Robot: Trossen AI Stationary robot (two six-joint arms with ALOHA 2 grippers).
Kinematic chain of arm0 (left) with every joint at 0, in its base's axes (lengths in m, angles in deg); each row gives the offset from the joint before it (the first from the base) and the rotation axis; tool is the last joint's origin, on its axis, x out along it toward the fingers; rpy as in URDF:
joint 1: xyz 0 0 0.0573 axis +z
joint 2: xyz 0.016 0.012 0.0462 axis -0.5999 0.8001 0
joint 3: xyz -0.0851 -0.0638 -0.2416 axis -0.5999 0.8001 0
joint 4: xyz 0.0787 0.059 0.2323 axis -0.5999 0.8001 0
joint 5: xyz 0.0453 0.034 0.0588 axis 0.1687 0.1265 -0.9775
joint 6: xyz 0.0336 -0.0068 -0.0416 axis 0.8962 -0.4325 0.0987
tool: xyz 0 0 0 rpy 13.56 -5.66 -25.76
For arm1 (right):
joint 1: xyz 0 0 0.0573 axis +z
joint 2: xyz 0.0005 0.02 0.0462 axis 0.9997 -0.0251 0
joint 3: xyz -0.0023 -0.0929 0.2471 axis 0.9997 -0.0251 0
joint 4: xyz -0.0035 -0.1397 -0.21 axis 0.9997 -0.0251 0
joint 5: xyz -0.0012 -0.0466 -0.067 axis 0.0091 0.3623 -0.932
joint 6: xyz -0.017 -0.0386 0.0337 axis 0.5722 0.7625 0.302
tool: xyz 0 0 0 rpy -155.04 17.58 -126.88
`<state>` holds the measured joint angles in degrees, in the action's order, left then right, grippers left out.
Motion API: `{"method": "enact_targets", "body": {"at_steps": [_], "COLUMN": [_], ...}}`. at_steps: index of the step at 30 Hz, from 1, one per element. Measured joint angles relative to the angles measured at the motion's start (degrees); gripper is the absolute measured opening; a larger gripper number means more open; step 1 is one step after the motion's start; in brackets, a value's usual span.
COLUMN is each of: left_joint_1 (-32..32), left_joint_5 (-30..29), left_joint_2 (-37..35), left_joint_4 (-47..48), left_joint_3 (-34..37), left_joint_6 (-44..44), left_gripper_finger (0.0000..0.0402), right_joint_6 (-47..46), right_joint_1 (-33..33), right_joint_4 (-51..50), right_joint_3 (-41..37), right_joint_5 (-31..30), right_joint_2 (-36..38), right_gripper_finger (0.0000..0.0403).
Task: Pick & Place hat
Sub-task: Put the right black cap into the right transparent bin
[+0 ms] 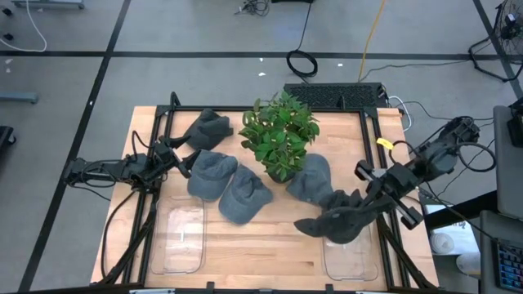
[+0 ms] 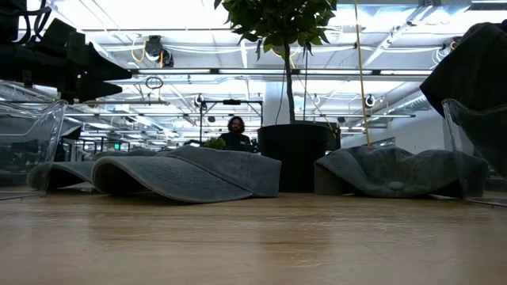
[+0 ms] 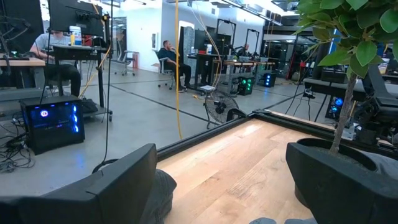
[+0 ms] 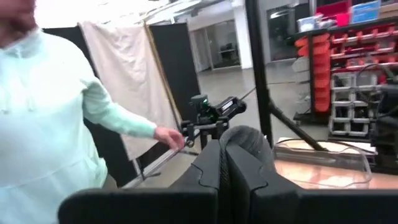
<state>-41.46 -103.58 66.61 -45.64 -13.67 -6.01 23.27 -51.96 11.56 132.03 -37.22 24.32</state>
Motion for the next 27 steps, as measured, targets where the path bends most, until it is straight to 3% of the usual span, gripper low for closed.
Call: {"method": "enact_targets", "body": {"at_steps": [14,19,23,27], "left_joint_1": [0.02,0.07,-0.09,-0.45], "left_joint_5": [-0.69,4.98,12.85,14.18], "left_joint_2": [0.01,0.28,0.89,4.31], "left_joint_4": [-1.62,-2.91,-6.29,-6.69], "left_joint_3": [0.01,0.00,-0.56,-6.33], "left_joint_6": [-0.43,-5.90,-7.00,-6.57], "left_gripper_finger": [0.0365,0.0365,0.0365,0.0365], "right_joint_6": [-3.52,-3.50,-3.72,-3.86], "right_joint_1": [-0.13,-0.11,-0.11,-0.11], "right_joint_4": [5.23,5.25,5.23,5.21], "right_joint_3": [0.02,0.02,0.02,0.02], "right_joint_5": [-13.16,-14.36,-14.36,-14.30], "right_joint_2": [0.02,0.02,0.02,0.02], "right_gripper_finger": [0.0000,0.0000,0.0000,0.0000]}}
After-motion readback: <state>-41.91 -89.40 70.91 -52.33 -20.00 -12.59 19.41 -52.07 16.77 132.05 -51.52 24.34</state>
